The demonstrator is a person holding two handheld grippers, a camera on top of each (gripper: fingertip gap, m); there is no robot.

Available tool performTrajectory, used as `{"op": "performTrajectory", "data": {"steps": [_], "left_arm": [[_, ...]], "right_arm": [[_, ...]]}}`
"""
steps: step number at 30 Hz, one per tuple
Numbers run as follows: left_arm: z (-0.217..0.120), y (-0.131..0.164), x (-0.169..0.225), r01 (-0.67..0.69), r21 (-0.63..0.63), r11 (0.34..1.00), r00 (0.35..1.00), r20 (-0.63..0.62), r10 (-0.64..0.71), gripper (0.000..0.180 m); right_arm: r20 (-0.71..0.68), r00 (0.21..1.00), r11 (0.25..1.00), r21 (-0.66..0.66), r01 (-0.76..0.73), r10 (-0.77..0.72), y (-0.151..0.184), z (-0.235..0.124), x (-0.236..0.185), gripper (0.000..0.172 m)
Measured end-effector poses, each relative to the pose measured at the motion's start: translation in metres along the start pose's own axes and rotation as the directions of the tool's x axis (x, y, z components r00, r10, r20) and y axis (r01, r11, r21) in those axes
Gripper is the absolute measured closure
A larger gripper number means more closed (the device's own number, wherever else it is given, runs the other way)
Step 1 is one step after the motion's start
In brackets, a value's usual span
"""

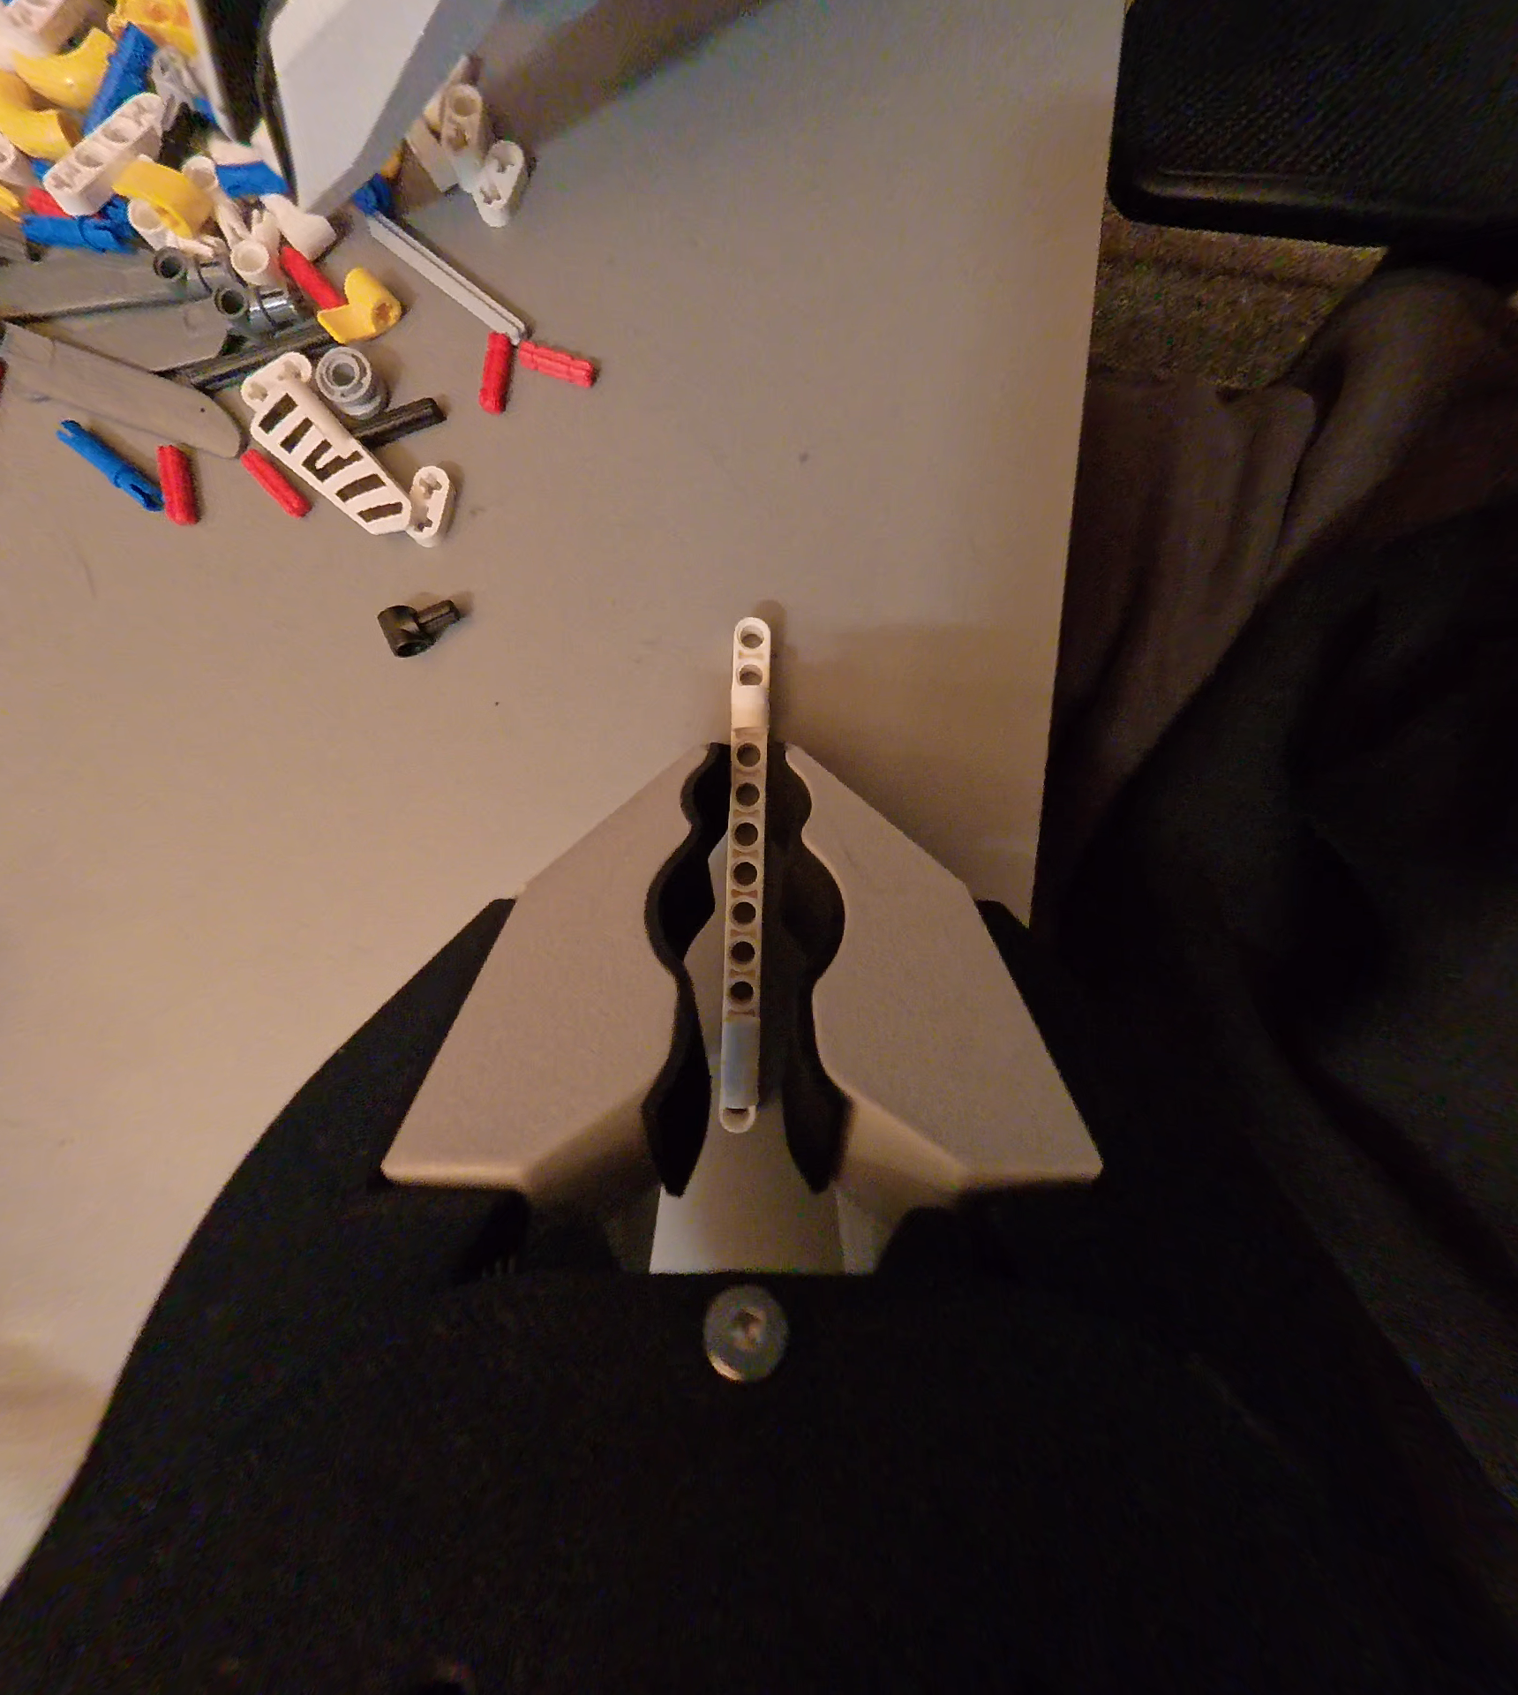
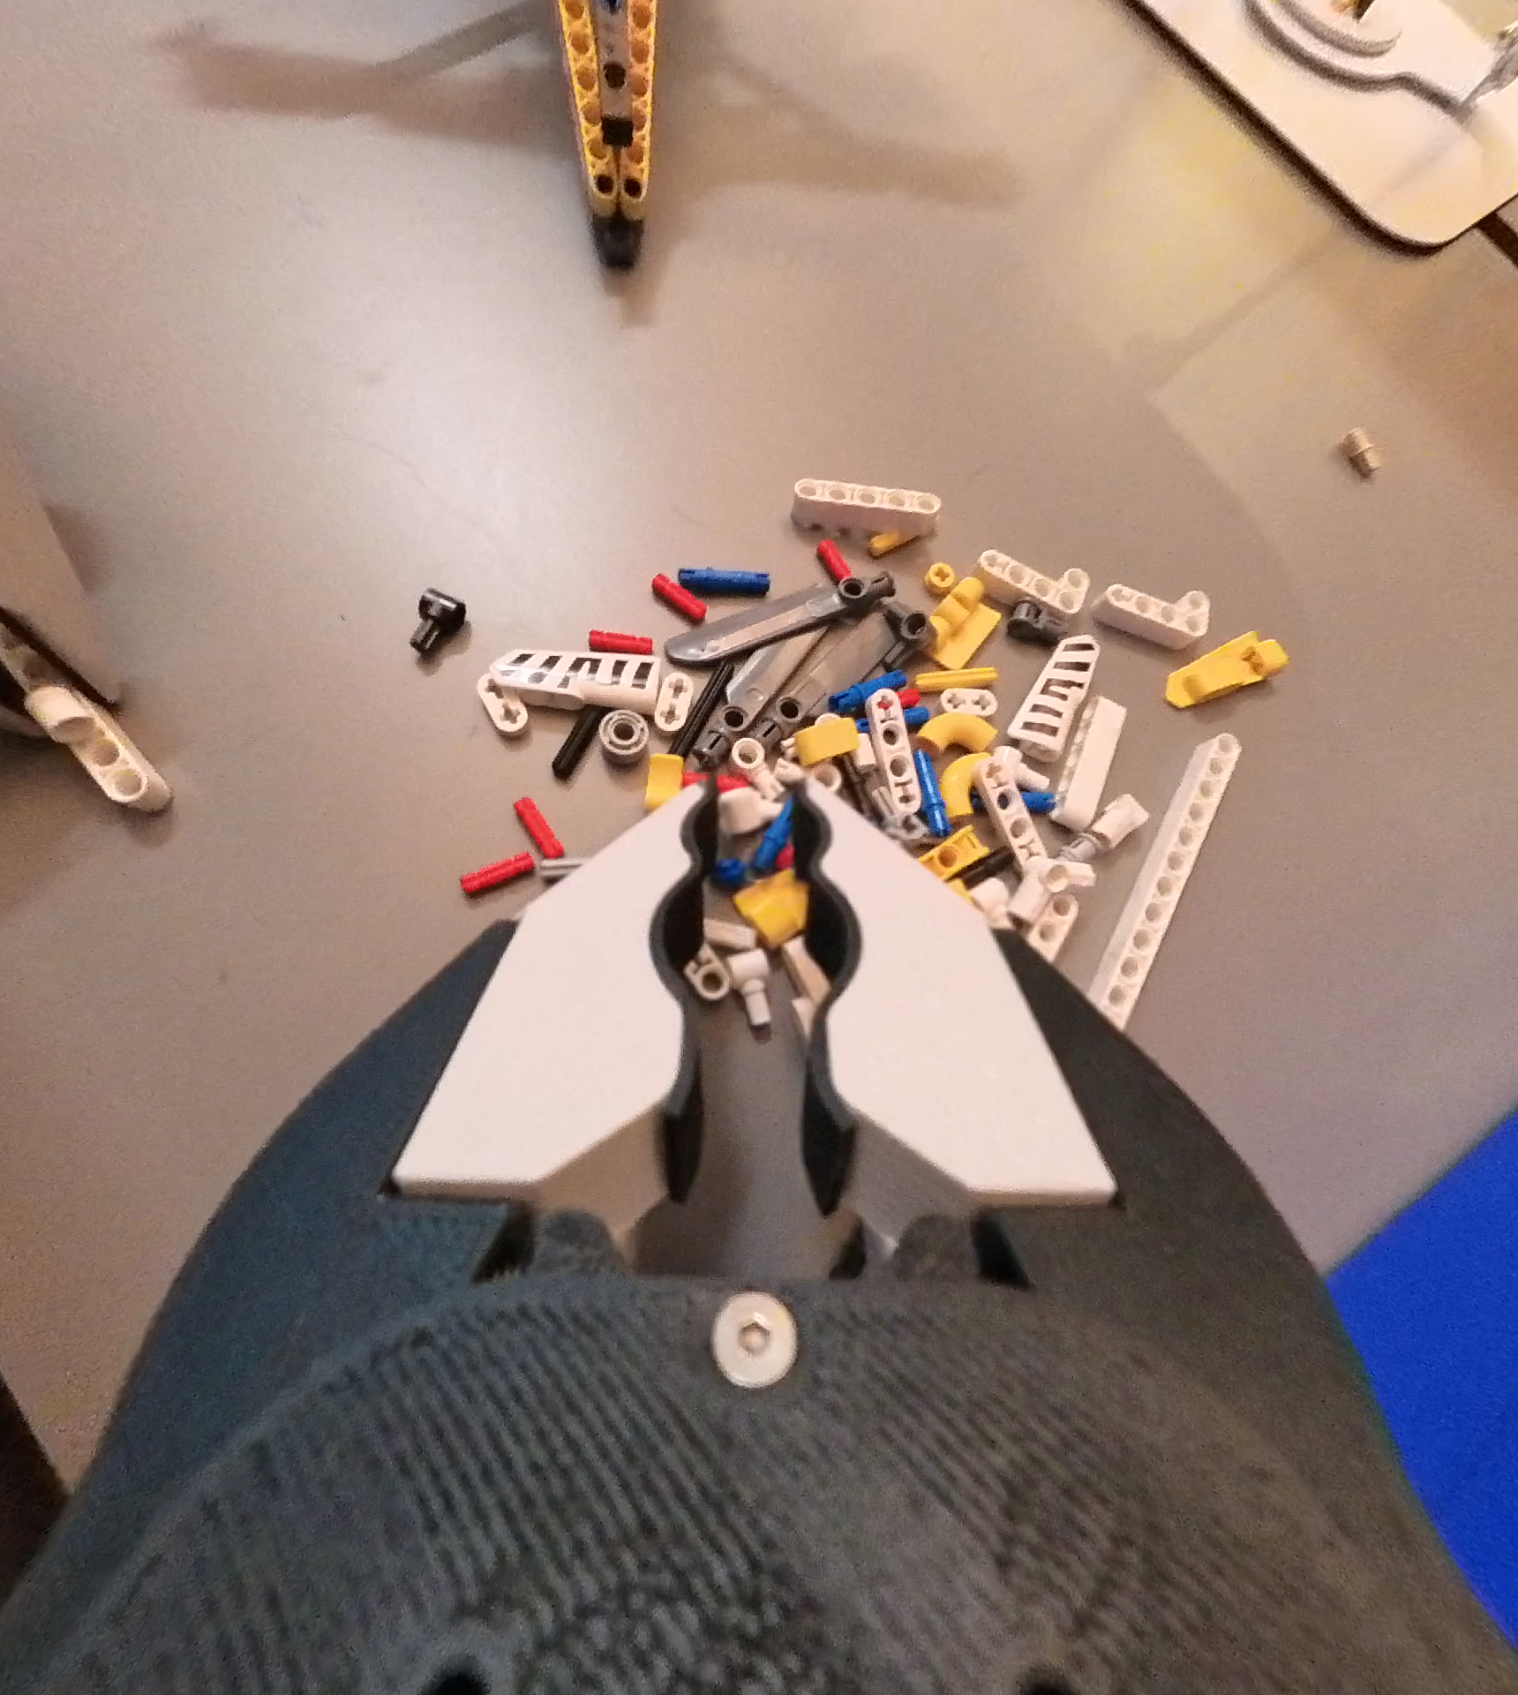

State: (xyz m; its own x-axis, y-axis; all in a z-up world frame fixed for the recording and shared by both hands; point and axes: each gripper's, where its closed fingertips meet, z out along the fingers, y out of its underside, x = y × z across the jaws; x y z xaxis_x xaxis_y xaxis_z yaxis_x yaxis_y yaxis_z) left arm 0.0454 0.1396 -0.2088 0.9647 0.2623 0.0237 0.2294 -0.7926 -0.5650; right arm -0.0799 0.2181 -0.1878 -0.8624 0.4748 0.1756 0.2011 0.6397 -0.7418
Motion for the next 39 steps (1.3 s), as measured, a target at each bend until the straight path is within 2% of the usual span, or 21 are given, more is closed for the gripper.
{"op": "performTrajectory", "data": {"steps": [2,8,10,13,15,18,22,27,31,39], "left_arm": [[0.000,0.000,0.000,0.013,0.010,1.000,1.000,-0.009,-0.013,0.171],[0.000,-0.001,0.000,0.041,0.044,0.998,0.999,-0.024,-0.040,0.171],[0.000,-0.001,0.000,0.052,0.054,0.997,0.998,-0.032,-0.051,0.171],[0.000,-0.001,0.000,0.055,0.062,0.997,0.998,-0.037,-0.053,0.171],[0.000,-0.001,0.000,0.052,0.063,0.997,0.998,-0.039,-0.049,0.171],[0.000,-0.001,0.000,0.045,0.064,0.997,0.998,-0.038,-0.042,0.171],[0.000,-0.001,0.000,0.038,0.077,0.996,0.999,-0.027,-0.036,0.171],[0.000,-0.001,0.000,0.041,0.110,0.993,0.999,-0.023,-0.039,0.171],[0.001,-0.001,0.000,0.039,0.120,0.992,0.999,-0.022,-0.037,0.171],[0.001,-0.001,0.000,0.043,0.094,0.995,0.998,-0.040,-0.039,0.171]], "right_arm": [[0.007,1.000,1.000,0.018,-0.013,0.013,-0.004,-0.004,0.001,0.152],[-0.007,0.999,0.998,0.057,-0.042,0.042,-0.009,-0.025,0.004,0.150],[0.059,0.998,0.995,0.085,-0.042,0.037,-0.015,-0.031,-0.015,0.146],[0.232,0.973,0.991,0.137,-0.009,-0.023,-0.024,-0.029,-0.070,0.145],[0.338,0.939,0.992,0.127,0.016,-0.059,-0.023,-0.023,-0.105,0.142],[0.411,0.905,0.992,0.101,0.073,-0.109,-0.018,-0.011,-0.131,0.142],[0.463,0.877,0.990,0.108,0.089,-0.130,-0.022,-0.005,-0.140,0.164],[0.495,0.854,0.987,0.112,0.117,-0.158,-0.023,-0.002,-0.142,0.165],[0.474,0.849,0.972,0.092,0.218,-0.235,-0.014,0.001,-0.141,0.165],[0.499,0.839,0.976,0.108,0.188,-0.217,-0.016,0.000,-0.142,0.166]]}}
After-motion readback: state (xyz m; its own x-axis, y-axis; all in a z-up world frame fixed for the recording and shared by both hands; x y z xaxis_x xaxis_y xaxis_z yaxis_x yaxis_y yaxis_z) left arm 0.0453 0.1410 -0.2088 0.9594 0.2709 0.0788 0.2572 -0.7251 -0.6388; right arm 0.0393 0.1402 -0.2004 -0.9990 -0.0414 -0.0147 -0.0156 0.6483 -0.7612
